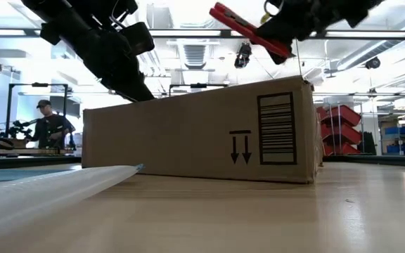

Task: Unpack boxes
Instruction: Break down the box using the red cutter

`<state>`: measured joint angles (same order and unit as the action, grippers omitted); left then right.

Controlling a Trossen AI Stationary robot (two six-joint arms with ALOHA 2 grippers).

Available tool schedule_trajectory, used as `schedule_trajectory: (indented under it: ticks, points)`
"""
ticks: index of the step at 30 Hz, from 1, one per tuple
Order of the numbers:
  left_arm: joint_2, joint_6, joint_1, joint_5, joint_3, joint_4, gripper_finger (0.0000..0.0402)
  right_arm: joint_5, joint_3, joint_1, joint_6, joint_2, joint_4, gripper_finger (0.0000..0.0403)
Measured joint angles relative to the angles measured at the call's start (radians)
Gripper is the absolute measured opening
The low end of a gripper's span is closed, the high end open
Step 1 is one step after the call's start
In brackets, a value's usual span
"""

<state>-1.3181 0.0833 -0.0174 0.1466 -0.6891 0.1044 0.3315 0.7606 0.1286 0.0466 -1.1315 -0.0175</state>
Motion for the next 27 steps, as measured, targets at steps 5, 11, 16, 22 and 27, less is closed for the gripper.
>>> schedule_trajectory:
  ticks: [5,11,16,22,27]
  points:
    - [0.021,-0.037,0.0,0.043,0.001,0.001,0.0155,-0.002,-0.129,-0.002,0.042,0.068,0.147,0.0014]
    - [0.023,-0.086,0.005,0.073,0.001,0.012,0.0155,-0.01,-0.268,-0.009,0.077,0.099,0.386,0.0014]
    - [0.031,-0.09,0.033,0.091,-0.002,0.071,0.0155,-0.019,-0.365,-0.014,0.112,0.063,0.576,0.0014]
    - [0.059,-0.089,0.072,0.094,-0.003,0.137,0.0155,-0.018,-0.448,-0.02,0.119,0.019,0.793,0.0014]
    - [0.113,-0.067,0.079,0.114,-0.001,0.185,0.0155,-0.042,-0.465,-0.019,0.091,0.01,0.82,0.0014]
